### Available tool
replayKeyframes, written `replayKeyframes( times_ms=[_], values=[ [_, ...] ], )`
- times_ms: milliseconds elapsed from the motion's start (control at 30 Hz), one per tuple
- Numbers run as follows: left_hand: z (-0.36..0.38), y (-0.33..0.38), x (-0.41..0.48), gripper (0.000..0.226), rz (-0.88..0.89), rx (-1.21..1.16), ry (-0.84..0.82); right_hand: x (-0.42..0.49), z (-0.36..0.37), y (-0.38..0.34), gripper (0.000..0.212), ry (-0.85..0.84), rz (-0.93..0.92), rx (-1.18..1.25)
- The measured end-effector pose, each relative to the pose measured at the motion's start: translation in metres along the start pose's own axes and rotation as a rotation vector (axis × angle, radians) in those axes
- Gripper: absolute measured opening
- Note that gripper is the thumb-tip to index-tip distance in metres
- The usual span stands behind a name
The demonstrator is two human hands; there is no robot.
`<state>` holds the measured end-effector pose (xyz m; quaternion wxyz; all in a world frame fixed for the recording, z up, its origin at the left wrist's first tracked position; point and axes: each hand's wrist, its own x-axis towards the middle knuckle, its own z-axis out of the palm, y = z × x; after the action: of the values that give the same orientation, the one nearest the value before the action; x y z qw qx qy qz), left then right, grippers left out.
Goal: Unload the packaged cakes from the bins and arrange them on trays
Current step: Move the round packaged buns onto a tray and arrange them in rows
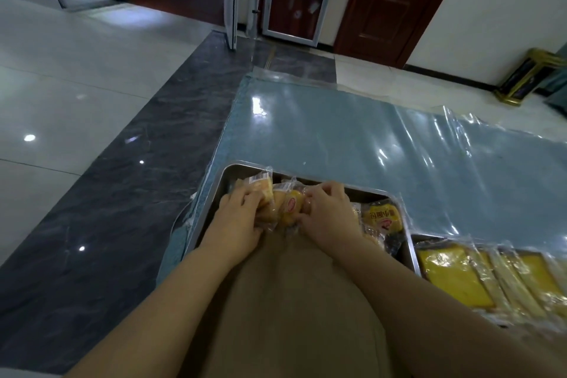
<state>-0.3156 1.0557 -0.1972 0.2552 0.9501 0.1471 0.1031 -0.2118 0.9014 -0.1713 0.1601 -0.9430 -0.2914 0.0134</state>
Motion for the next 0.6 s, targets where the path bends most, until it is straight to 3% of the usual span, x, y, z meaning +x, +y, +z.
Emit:
replayKeyframes(
  times_ms=[267, 533, 600],
  values=[
    [-0.04, 0.047, -0.053, 0.053, -0.008, 0.104, -0.015, -0.067, -0.078, 0.018, 0.038, 0.001, -0.005, -0.006],
    [-0.062, 0.153, -0.116, 0.044, 0.212, 0.176, -0.052, -0.174, -0.155, 0.075, 0.021, -0.113, 0.014, -0.089],
    [-0.062, 0.186, -0.135, 0.041, 0.268, 0.196, -0.056, -0.205, -0.174, 0.094, 0.026, -0.118, 0.023, -0.107]
  ],
)
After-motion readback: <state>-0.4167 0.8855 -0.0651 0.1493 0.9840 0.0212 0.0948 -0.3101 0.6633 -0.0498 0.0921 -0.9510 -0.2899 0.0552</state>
